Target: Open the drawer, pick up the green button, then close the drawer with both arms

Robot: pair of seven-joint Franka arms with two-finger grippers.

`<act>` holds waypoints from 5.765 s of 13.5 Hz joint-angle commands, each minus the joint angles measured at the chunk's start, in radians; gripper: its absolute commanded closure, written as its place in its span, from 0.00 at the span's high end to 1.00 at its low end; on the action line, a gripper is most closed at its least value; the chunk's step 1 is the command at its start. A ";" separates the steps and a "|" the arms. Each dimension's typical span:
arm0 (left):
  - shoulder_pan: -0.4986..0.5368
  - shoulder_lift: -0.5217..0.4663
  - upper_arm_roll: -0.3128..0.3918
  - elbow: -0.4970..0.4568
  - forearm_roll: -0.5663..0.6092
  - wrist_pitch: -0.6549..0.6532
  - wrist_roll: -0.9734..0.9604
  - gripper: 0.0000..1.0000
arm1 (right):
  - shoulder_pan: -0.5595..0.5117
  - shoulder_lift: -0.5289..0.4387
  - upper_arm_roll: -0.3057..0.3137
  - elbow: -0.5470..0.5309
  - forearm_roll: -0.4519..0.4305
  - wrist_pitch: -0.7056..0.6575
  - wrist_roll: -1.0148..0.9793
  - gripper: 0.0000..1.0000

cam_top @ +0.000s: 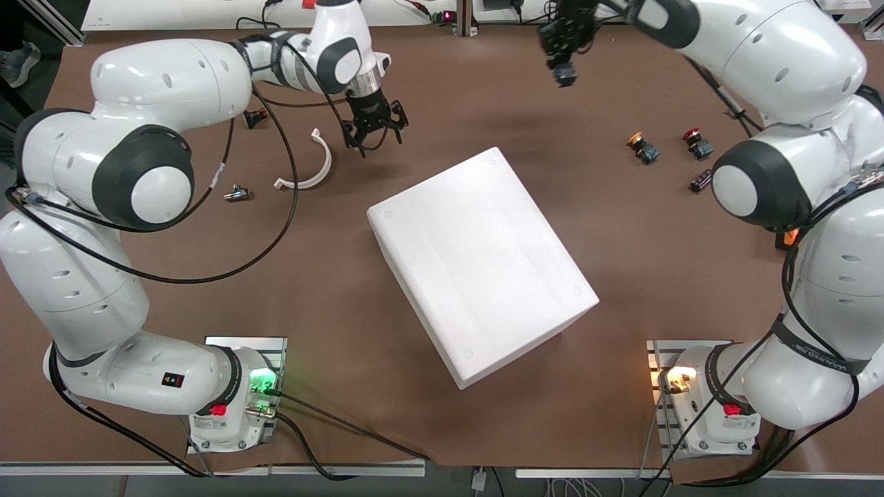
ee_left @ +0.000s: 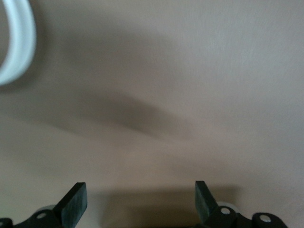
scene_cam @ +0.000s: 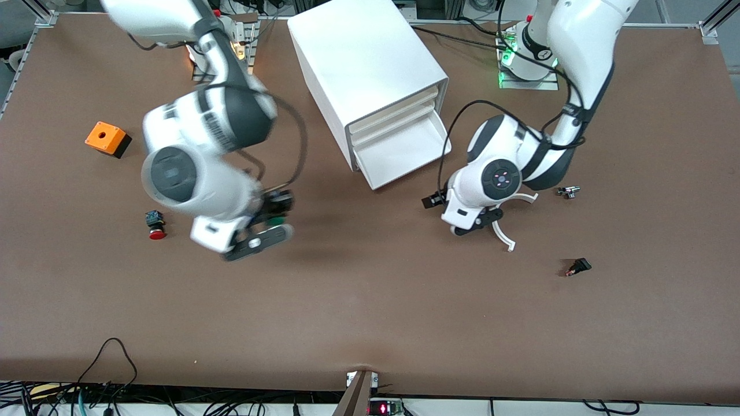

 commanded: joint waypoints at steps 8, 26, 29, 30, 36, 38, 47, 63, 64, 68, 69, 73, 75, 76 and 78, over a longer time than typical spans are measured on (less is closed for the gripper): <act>-0.017 0.014 -0.090 -0.149 -0.079 0.169 -0.061 1.00 | -0.228 0.004 0.007 -0.188 -0.133 0.210 -0.369 0.00; -0.021 0.035 -0.213 -0.193 -0.205 0.112 -0.080 1.00 | -0.352 0.001 0.008 -0.624 -0.083 0.815 -0.541 1.00; -0.026 0.040 -0.229 -0.193 -0.216 0.112 -0.113 1.00 | -0.352 -0.099 0.025 -0.606 -0.092 0.672 -0.525 1.00; -0.032 0.040 -0.230 -0.193 -0.216 0.112 -0.126 1.00 | -0.352 -0.139 0.027 -0.607 -0.091 0.626 -0.505 1.00; -0.022 0.037 -0.223 -0.178 -0.211 0.111 -0.124 1.00 | -0.343 -0.427 0.030 -0.615 -0.097 0.304 -0.419 1.00; 0.021 0.031 -0.219 -0.141 -0.179 0.100 -0.123 1.00 | -0.343 -0.514 0.034 -0.615 -0.107 0.221 -0.416 1.00; 0.230 -0.030 -0.209 0.107 0.053 -0.232 0.113 1.00 | -0.343 -0.656 0.123 -0.606 -0.218 0.030 -0.220 1.00; 0.282 -0.529 0.235 -0.034 0.125 -0.457 0.732 1.00 | -0.350 -0.633 0.116 -0.554 -0.195 0.026 -0.141 1.00; 0.282 -0.553 0.235 -0.051 0.136 -0.461 0.730 1.00 | -0.352 -0.631 0.116 -0.531 -0.181 0.026 -0.141 1.00; 0.290 -0.607 0.233 -0.065 0.188 -0.475 0.759 1.00 | -0.355 -0.625 0.114 -0.521 -0.175 0.023 -0.144 1.00; 0.290 -0.624 0.233 -0.066 0.188 -0.480 0.768 1.00 | -0.357 -0.625 0.114 -0.521 -0.176 0.025 -0.149 1.00; 0.290 -0.676 0.247 -0.065 0.173 -0.503 0.785 1.00 | -0.364 -0.622 0.113 -0.521 -0.175 0.025 -0.152 1.00; 0.290 -0.686 0.261 -0.066 0.139 -0.506 0.787 1.00 | -0.364 -0.621 0.113 -0.521 -0.175 0.025 -0.152 1.00; 0.290 -0.686 0.265 -0.065 0.136 -0.504 0.790 1.00 | -0.366 -0.621 0.113 -0.521 -0.175 0.023 -0.152 1.00; 0.290 -0.678 0.267 -0.061 0.111 -0.468 0.802 1.00 | -0.366 -0.621 0.113 -0.521 -0.175 0.025 -0.153 1.00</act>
